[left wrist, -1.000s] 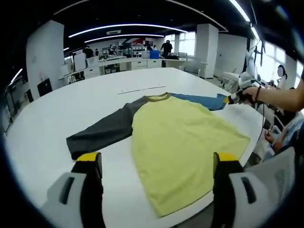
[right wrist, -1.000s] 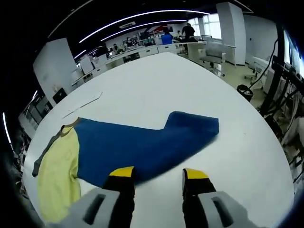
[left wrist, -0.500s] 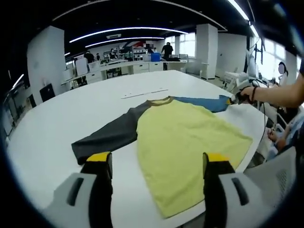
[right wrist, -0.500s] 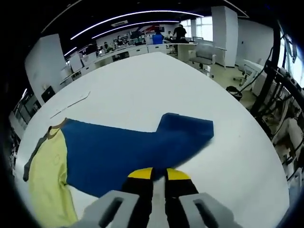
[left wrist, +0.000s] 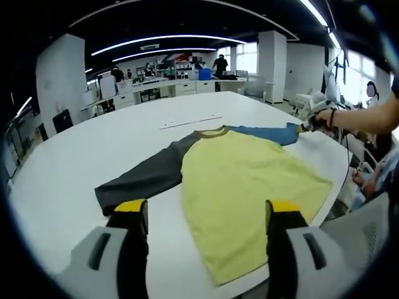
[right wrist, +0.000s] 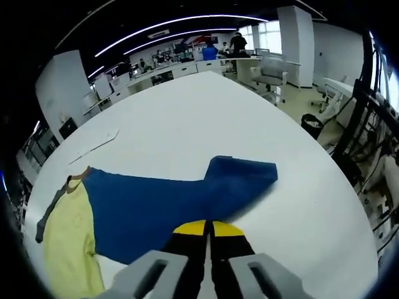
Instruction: Fold the garment on the visible template until the final outline fits inside the template.
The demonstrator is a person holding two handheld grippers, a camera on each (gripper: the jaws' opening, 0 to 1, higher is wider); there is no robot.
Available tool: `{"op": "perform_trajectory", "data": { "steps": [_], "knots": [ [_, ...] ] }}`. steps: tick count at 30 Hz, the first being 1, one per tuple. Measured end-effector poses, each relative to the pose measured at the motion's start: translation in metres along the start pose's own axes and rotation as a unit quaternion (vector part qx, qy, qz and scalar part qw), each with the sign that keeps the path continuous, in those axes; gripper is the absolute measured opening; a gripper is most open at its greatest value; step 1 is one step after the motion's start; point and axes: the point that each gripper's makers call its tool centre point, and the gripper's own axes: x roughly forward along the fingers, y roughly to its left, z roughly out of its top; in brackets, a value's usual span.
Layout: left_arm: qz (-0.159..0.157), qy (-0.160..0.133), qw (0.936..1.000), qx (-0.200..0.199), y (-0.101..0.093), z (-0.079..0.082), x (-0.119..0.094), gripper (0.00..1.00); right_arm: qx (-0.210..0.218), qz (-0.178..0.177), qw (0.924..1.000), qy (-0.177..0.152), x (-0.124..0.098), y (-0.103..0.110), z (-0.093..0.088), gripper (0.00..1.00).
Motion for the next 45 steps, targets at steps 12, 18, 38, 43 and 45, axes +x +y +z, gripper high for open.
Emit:
{"op": "perform_trajectory", "data": {
  "steps": [12, 18, 38, 43, 45],
  "knots": [
    [0.004, 0.005, 1.0, -0.003, 0.001, -0.006, -0.001, 0.74, 0.026, 0.022, 0.9991, 0.026, 0.003, 0.005, -0.006, 0.13],
    [0.006, 0.005, 1.0, -0.003, 0.002, -0.005, -0.002, 0.74, 0.025, -0.007, 0.9994, 0.023, 0.006, 0.003, -0.007, 0.12],
    [0.014, 0.003, 0.9999, -0.002, 0.01, -0.007, -0.005, 0.76, 0.026, -0.005, 0.9995, -0.017, -0.008, 0.023, 0.017, 0.0],
    [0.013, 0.003, 0.9999, -0.002, 0.01, -0.008, -0.004, 0.77, 0.008, 0.005, 0.9997, -0.022, -0.014, 0.037, 0.026, 0.0],
    [0.013, 0.002, 0.9999, -0.002, 0.011, -0.009, -0.005, 0.77, -0.008, 0.007, 0.9996, -0.025, -0.016, 0.043, 0.03, 0.0]
  ]
}}
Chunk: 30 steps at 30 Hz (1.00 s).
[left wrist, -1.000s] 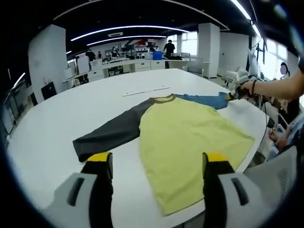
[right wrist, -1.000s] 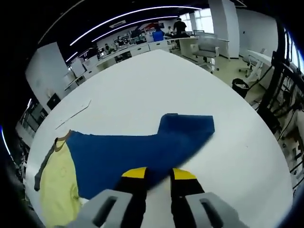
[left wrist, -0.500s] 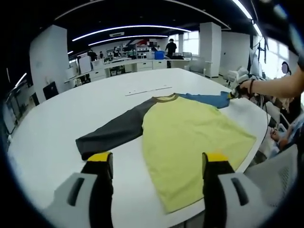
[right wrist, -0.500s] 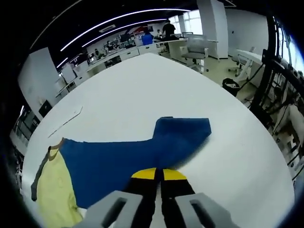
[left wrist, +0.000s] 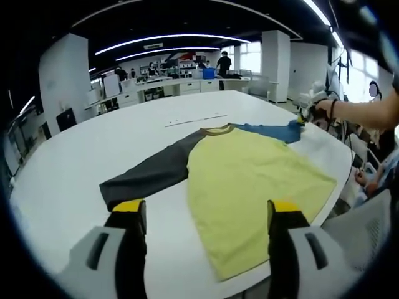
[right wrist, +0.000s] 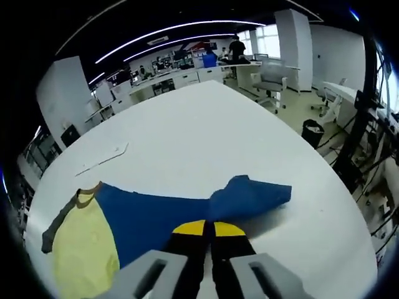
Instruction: Fold the garment on the visible template until the final outline fits inside the template.
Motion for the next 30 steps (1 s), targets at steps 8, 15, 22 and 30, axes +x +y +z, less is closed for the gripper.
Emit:
{"op": "perform_trajectory", "data": {
  "steps": [8, 15, 22, 30],
  "knots": [
    [0.003, -0.004, 1.0, 0.003, 0.004, 0.001, -0.003, 0.8, -0.048, 0.015, 0.9986, -0.013, -0.006, 0.025, 0.017, 0.0],
    [0.004, -0.003, 1.0, 0.005, 0.005, 0.0, -0.007, 0.84, -0.091, 0.033, 0.995, -0.022, -0.01, 0.053, 0.03, 0.0],
    [0.005, -0.002, 1.0, 0.003, 0.007, -0.002, -0.009, 0.86, -0.124, 0.058, 0.9901, -0.032, -0.014, 0.086, 0.041, 0.0],
    [0.008, -0.001, 1.0, 0.0, 0.009, -0.005, -0.012, 0.87, -0.151, 0.085, 0.984, -0.04, -0.018, 0.122, 0.045, 0.0]
  ]
}}
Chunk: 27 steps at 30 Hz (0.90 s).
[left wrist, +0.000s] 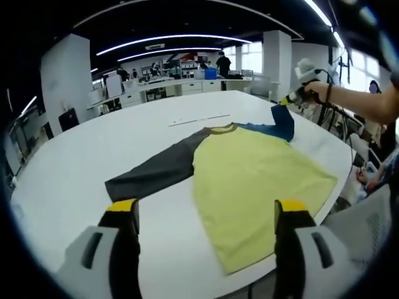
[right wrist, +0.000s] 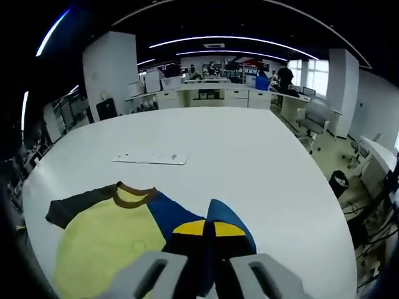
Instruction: Fold the garment on the visible template until the final outline fits inside the template.
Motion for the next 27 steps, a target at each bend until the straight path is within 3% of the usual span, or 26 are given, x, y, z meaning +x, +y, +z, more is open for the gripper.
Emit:
{"op": "perform_trajectory", "data": {
  "steps": [13, 27],
  "knots": [
    [0.01, 0.002, 0.9999, -0.006, 0.003, -0.003, -0.002, 0.88, -0.049, 0.046, 0.9977, -0.008, 0.004, 0.054, 0.014, 0.0],
    [0.016, 0.01, 0.9998, -0.011, 0.005, -0.009, -0.004, 0.87, -0.112, 0.08, 0.9906, 0.001, 0.014, 0.101, 0.005, 0.0]
  ]
}}
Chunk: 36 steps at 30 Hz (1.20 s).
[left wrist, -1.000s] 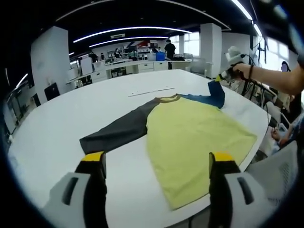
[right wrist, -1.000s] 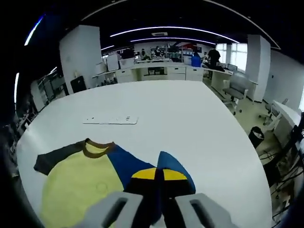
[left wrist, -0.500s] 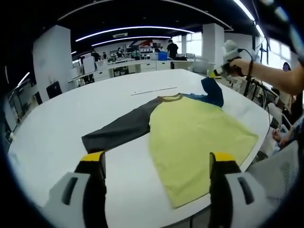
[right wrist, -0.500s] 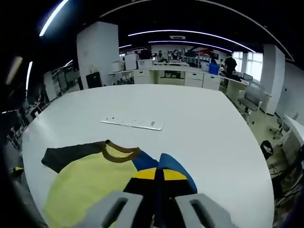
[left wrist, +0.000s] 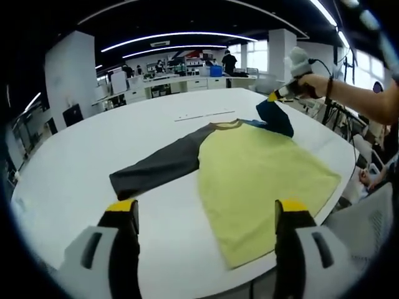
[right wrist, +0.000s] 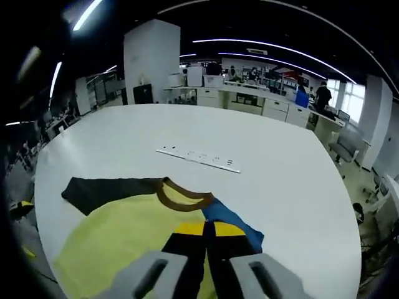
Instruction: Fold the garment on the visible template until the final outline fits inside the template.
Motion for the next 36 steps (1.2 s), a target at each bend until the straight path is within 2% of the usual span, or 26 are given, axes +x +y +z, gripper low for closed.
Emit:
{"op": "perform_trajectory", "data": {
  "steps": [16, 24, 33, 36],
  "knots": [
    [0.003, 0.007, 1.0, -0.005, 0.002, -0.007, 0.0, 0.86, -0.064, 0.015, 0.9974, 0.03, 0.03, 0.051, -0.024, 0.0],
    [0.006, 0.01, 0.9999, -0.006, 0.003, -0.008, 0.001, 0.86, -0.121, 0.024, 0.9908, 0.057, 0.045, 0.071, -0.046, 0.0],
    [0.003, 0.016, 0.9998, -0.01, 0.001, -0.014, -0.001, 0.86, -0.13, 0.032, 0.9877, 0.081, 0.059, 0.083, -0.067, 0.0],
    [0.003, 0.017, 0.9998, -0.009, 0.001, -0.014, -0.001, 0.86, -0.14, 0.047, 0.9843, 0.097, 0.063, 0.09, -0.078, 0.01]
  ]
}}
